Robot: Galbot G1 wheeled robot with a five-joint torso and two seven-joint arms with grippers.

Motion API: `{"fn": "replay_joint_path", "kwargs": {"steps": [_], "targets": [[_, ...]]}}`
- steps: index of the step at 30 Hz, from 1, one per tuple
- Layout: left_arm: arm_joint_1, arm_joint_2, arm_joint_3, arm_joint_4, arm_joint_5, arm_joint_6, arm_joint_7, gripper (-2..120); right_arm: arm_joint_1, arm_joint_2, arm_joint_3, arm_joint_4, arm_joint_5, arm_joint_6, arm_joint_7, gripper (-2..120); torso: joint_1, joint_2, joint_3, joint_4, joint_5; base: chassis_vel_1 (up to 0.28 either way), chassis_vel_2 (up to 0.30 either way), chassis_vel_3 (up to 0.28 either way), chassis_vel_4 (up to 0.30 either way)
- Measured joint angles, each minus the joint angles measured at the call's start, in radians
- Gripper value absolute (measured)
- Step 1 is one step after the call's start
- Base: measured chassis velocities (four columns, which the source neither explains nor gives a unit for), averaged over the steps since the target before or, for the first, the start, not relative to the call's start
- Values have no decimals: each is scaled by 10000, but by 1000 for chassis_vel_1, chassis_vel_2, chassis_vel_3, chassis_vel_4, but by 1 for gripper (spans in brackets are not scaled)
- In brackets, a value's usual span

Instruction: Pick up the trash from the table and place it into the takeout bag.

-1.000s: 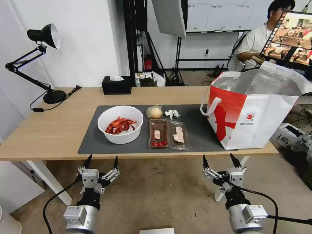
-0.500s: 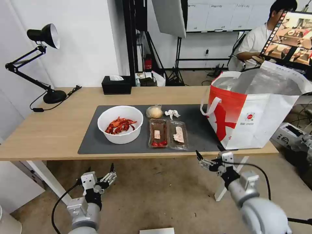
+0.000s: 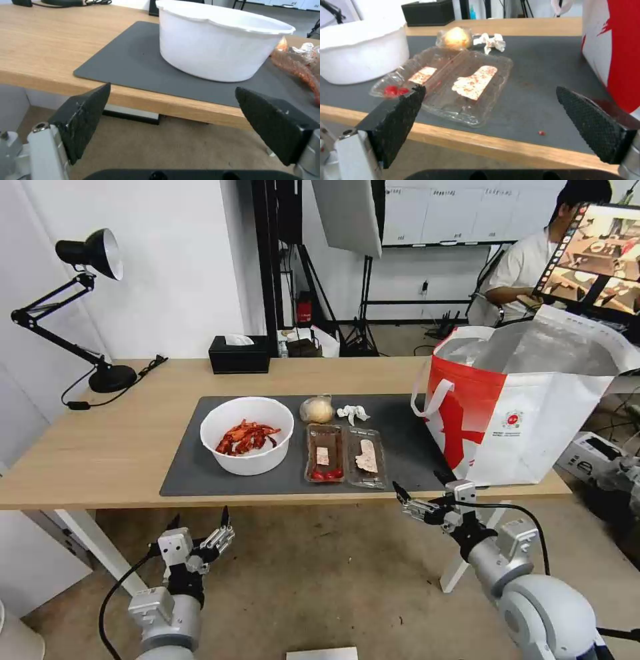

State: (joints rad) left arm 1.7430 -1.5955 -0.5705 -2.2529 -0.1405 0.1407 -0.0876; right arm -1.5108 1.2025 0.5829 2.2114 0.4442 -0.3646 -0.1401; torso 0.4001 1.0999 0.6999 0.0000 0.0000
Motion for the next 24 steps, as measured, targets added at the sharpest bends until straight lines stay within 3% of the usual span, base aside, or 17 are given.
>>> {"fn": "replay_joint_path", "kwargs": {"steps": [12, 15, 16, 18, 19, 22, 23, 24], "targets": [[11, 10, -32, -106, -53, -32, 24, 100, -25, 42, -40, 1, 736, 15, 256, 100, 0, 0, 0, 0, 0, 0, 0, 0, 0], [-13, 11, -40, -108, -94, -55, 31, 100, 174, 44, -291, 182, 3197, 20, 1420, 100, -1, 0, 0, -1, 0, 0, 0, 0, 0], [-13, 11, -40, -108, -94, -55, 31, 100, 174, 44, -291, 182, 3197, 20, 1420, 100, -1, 0, 0, -1, 0, 0, 0, 0, 0], [-25, 13, -67, -95, -118, -149, 33, 100, 538, 42, -514, 424, 5851, 63, 2852, 100, 0, 1, 0, 0, -1, 0, 0, 0, 0], [-25, 13, -67, -95, -118, -149, 33, 100, 538, 42, -514, 424, 5851, 63, 2852, 100, 0, 1, 0, 0, -1, 0, 0, 0, 0], [-2, 15, -81, -62, -144, -183, 48, 100, 1168, -8, -616, 662, 9935, 423, 5228, 100, 0, 1, 0, 2, -1, 0, 0, 0, 0], [-2, 15, -81, -62, -144, -183, 48, 100, 1168, -8, -616, 662, 9935, 423, 5228, 100, 0, 1, 0, 2, -1, 0, 0, 0, 0], [10, 15, -77, -45, -145, -186, 52, 100, 1289, -27, -611, 691, 11009, 593, 5783, 100, 0, 0, 1, 2, -1, 0, 0, 0, 0]]}}
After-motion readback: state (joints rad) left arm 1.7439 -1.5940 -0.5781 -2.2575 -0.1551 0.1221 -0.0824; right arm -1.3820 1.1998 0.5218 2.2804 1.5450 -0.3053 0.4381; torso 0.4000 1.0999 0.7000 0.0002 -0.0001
